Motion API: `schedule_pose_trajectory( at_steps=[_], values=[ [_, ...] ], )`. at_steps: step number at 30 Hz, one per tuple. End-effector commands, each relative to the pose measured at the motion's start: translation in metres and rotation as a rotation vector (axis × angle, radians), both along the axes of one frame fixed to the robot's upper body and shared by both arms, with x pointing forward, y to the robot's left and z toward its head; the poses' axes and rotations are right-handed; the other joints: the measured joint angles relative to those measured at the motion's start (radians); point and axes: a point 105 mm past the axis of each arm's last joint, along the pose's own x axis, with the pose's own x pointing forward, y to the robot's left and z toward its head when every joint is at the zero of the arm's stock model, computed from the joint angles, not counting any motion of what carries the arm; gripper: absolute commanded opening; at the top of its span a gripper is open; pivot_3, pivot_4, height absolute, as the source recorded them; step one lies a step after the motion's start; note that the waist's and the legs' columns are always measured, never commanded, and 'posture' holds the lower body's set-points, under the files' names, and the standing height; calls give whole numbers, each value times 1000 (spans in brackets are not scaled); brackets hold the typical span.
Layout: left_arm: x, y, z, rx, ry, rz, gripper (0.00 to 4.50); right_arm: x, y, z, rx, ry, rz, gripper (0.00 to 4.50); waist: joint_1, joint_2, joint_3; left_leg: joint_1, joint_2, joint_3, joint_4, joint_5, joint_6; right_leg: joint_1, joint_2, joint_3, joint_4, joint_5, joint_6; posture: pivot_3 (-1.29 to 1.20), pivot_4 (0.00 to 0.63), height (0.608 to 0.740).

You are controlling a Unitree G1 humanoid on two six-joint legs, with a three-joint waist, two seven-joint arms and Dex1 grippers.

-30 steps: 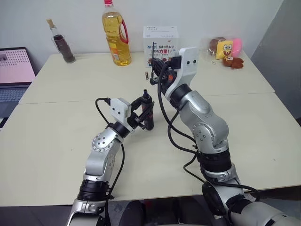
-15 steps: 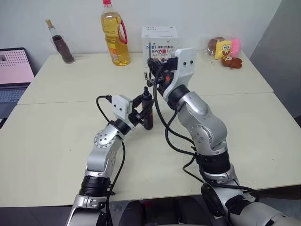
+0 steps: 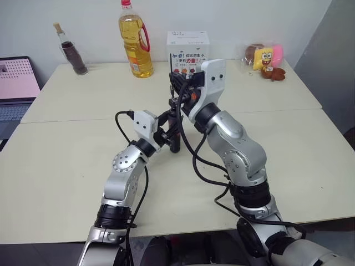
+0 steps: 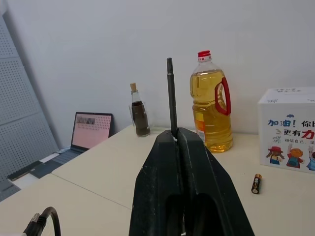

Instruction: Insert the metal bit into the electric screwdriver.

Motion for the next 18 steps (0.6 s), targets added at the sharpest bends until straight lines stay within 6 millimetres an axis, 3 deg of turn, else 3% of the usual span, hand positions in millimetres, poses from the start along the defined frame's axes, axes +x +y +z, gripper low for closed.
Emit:
schedule_pose_trajectory(
  at_steps=[1, 18],
  values=[
    [6, 16, -20, 62, 72, 76, 1662, -7, 3, 7, 26, -10, 33, 20, 0, 0, 0, 0, 0, 0, 0, 0, 0, 0, 0, 0, 0, 0, 0, 0, 150, 740],
    [5, 17, -20, 61, 70, 72, 1662, -1, -4, 5, 25, 5, -14, 20, 0, 0, 0, 0, 0, 0, 0, 0, 0, 0, 0, 0, 0, 0, 0, 0, 150, 740]
  ],
)
